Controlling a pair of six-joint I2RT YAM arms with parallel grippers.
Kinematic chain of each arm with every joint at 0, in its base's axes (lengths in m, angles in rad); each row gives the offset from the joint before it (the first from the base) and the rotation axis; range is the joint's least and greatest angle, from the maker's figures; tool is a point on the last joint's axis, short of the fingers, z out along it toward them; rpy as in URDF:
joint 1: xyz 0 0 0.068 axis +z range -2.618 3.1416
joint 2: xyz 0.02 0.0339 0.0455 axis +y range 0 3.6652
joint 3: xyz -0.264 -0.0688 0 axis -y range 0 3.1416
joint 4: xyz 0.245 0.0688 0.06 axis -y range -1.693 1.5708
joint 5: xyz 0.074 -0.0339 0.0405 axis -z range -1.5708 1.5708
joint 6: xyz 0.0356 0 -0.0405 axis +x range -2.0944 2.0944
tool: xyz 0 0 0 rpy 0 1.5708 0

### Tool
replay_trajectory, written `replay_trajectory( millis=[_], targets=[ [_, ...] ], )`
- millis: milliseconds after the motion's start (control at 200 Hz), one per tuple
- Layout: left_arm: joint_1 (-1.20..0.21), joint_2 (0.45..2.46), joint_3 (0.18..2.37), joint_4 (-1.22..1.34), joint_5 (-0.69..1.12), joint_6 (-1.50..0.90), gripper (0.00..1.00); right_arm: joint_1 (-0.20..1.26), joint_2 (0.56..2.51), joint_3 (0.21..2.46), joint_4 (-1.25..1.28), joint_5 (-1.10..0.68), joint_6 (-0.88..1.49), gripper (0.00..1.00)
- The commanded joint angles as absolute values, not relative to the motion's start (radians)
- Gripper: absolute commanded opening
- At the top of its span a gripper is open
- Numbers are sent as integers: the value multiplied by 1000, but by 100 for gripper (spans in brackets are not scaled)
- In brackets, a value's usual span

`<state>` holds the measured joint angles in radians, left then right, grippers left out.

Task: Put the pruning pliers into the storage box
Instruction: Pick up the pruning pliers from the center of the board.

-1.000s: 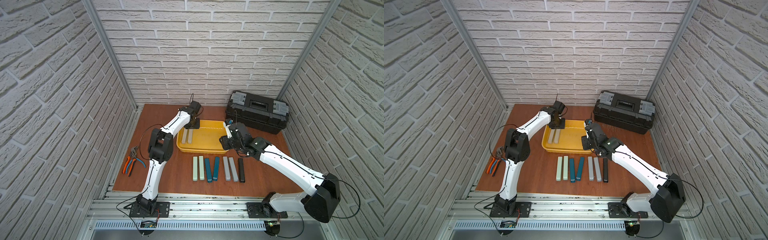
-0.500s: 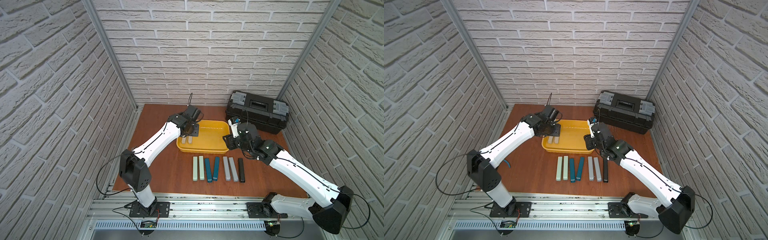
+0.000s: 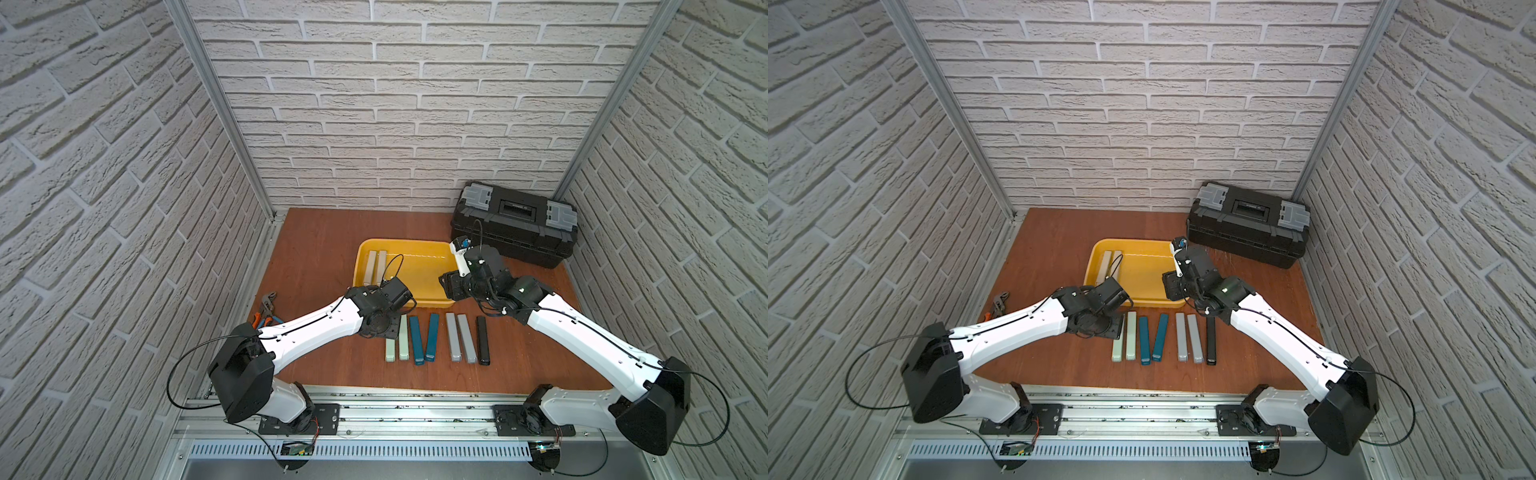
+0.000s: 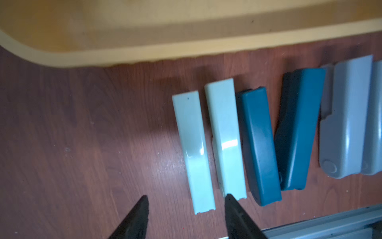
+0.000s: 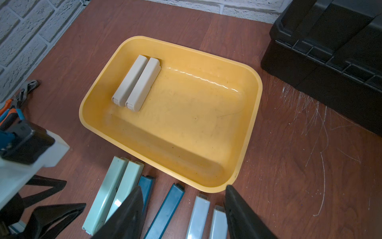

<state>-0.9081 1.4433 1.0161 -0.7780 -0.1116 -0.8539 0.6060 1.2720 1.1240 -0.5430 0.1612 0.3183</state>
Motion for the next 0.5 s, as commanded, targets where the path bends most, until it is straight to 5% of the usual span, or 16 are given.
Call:
replay_trajectory(
  millis=[0, 495],
  targets=[
    [-922, 1443, 972, -684, -86, -922, 60, 612, 1291, 1154, -530, 145, 344, 63],
    [-899, 1532, 950, -647, -71, -932, 61, 614, 1321, 1141, -529, 137, 353, 63]
  ],
)
